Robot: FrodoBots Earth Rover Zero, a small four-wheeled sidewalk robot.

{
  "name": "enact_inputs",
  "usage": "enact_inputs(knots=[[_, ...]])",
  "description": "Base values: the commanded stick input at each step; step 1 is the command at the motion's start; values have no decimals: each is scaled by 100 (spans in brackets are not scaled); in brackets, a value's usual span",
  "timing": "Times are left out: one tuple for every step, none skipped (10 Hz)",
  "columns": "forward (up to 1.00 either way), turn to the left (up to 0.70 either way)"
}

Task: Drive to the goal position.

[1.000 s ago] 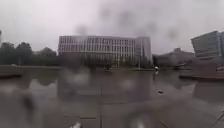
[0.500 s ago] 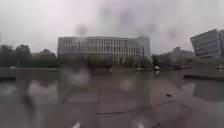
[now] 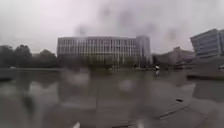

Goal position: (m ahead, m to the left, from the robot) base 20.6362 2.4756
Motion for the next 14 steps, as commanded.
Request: enact_inputs(knots=[[70, 1], [70, 1], [70, 1], [70, 1], [70, 1], [70, 1], [70, 1], [70, 1], [70, 1], [70, 1], [70, 1], [70, 1], [70, 1], [70, 1]])
